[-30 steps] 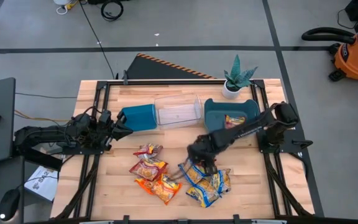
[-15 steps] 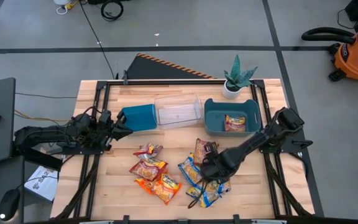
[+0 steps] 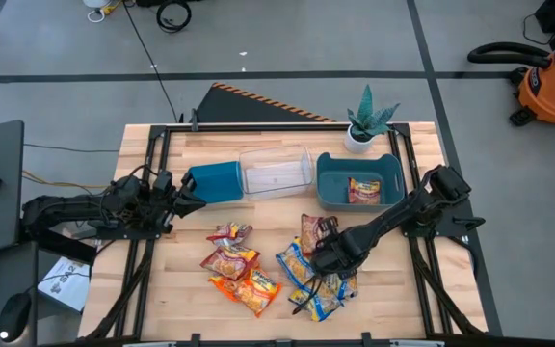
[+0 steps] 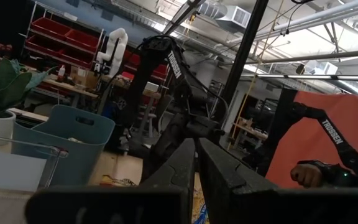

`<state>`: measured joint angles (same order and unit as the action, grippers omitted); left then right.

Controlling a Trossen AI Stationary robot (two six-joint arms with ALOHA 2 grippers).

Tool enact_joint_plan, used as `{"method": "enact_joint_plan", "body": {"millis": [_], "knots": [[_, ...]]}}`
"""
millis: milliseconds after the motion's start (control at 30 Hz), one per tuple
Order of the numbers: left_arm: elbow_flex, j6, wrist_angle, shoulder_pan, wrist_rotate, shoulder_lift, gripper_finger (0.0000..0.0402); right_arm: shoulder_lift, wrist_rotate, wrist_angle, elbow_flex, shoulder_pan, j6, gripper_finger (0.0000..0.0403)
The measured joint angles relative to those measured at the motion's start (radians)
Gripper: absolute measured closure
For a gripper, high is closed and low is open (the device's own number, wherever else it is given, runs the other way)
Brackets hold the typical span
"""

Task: Sort Maruchan noodles
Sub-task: Put the bottom right red noddle pack into the dark blue bin

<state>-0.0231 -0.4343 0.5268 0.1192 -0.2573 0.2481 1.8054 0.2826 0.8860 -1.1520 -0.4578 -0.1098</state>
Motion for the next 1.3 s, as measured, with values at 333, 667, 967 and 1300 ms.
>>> {"method": "enact_joint_plan", "body": {"millis": [333,667,967,1300], "knots": [[0.000,0.000,0.000,0.000,0.000,0.000,0.0374,-0.002,0.094,0.267,-0.217,0.044,-0.026,0.0395],[0.000,0.000,0.000,0.000,0.000,0.000,0.0374,-0.002,0.368,0.527,-0.439,0.073,-0.071,0.0392],[0.000,0.000,-0.001,0.000,0.000,0.000,0.0374,-0.002,0.486,0.651,-0.611,0.083,-0.097,0.0392],[0.000,0.000,0.000,0.000,0.000,0.000,0.0374,-0.095,0.554,0.686,-0.642,0.133,-0.223,0.0394]]}}
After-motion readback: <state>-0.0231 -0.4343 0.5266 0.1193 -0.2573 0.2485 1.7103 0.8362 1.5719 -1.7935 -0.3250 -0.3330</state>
